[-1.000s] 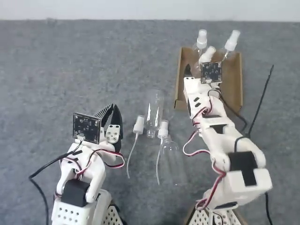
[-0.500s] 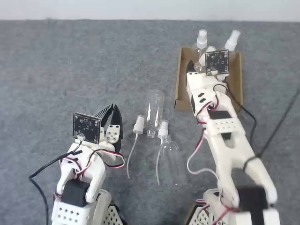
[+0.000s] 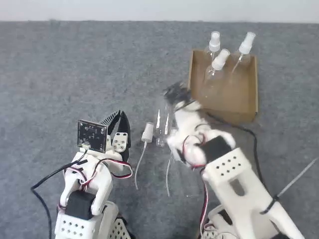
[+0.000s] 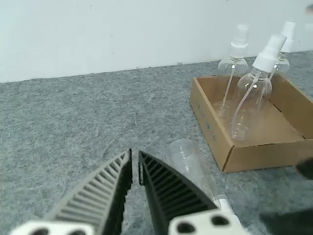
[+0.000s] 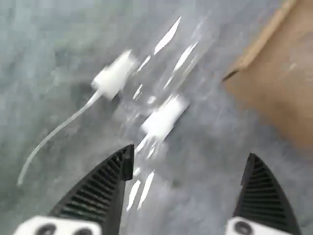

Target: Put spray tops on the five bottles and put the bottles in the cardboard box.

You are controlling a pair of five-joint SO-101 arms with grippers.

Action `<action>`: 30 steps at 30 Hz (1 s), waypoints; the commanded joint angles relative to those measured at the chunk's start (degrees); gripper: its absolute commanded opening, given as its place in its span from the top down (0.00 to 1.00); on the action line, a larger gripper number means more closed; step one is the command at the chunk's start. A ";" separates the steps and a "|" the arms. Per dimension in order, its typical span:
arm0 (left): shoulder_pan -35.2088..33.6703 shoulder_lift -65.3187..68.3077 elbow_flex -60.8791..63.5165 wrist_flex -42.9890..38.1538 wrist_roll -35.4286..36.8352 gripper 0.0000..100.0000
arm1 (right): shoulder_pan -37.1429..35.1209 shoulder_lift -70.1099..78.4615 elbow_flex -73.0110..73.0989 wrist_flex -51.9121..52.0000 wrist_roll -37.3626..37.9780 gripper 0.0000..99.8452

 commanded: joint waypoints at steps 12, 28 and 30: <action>-0.18 -0.70 -0.22 -1.85 0.62 0.99 | -2.07 11.74 1.58 2.86 -9.67 0.71; -0.18 -0.35 1.19 -3.43 0.62 0.99 | 3.12 21.41 8.88 -4.62 -8.18 0.82; -0.18 -0.35 1.10 -3.43 0.62 0.99 | 7.25 21.32 8.79 -5.14 -2.02 0.92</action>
